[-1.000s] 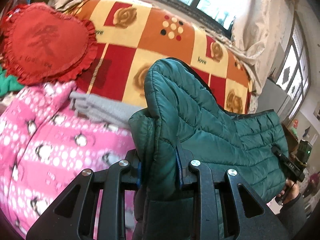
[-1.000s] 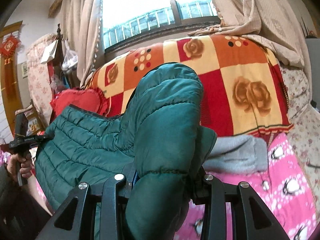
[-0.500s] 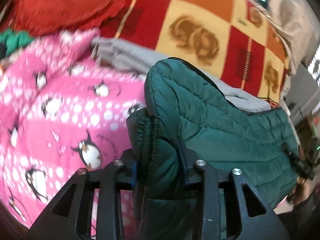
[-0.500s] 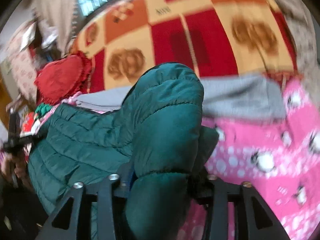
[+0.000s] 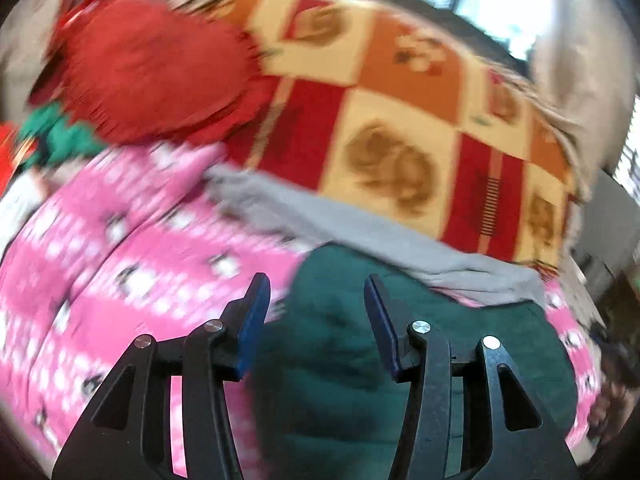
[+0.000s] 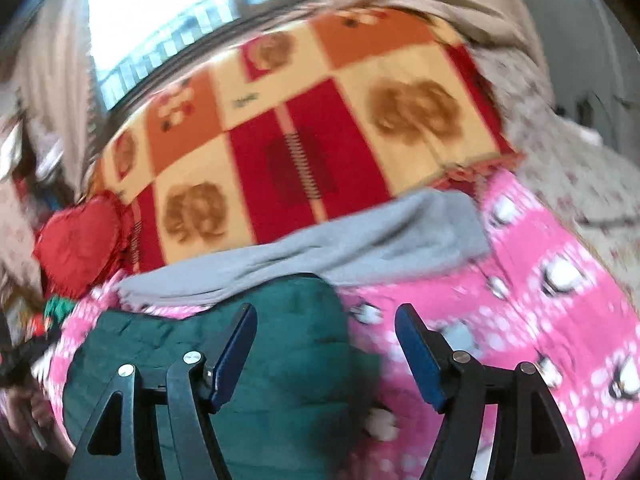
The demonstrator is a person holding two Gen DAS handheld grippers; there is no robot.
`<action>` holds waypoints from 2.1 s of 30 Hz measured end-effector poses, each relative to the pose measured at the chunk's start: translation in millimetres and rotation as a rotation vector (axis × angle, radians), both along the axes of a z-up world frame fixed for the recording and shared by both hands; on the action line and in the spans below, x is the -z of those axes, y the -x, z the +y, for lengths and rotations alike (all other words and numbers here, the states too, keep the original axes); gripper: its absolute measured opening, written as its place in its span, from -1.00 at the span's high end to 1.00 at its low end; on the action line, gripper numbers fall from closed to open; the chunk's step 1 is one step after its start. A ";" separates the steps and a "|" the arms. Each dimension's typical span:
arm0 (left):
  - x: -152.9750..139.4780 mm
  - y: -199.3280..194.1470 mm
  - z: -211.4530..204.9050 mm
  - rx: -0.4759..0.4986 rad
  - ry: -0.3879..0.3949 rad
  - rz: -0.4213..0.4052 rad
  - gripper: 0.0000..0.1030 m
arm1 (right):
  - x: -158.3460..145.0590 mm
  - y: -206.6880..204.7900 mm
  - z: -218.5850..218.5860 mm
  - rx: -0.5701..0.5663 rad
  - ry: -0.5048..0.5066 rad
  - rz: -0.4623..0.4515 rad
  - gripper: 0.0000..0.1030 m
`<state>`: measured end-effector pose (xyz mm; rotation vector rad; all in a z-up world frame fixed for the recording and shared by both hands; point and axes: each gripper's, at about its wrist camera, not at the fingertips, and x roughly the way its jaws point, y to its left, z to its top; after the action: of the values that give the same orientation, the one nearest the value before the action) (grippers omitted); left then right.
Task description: Fold large clothes
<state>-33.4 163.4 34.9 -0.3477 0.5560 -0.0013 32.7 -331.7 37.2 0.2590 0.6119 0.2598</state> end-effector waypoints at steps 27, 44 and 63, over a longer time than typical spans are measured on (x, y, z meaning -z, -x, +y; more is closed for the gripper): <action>70.9 -88.3 -38.8 -0.052 -0.126 0.296 -0.15 | 79.6 -67.8 66.8 -0.040 0.130 0.268 -0.84; 23.4 -39.0 -56.3 0.034 -0.226 0.313 -0.37 | 24.2 -24.0 61.6 -0.085 0.155 0.225 -0.90; -25.2 190.6 -126.2 0.228 -0.168 0.343 -0.59 | -61.1 253.1 52.2 -0.153 0.248 0.116 -0.90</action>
<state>-224.0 37.2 60.1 -0.1184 0.9272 -0.1164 -220.5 -279.5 98.3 -0.0125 0.7732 0.3143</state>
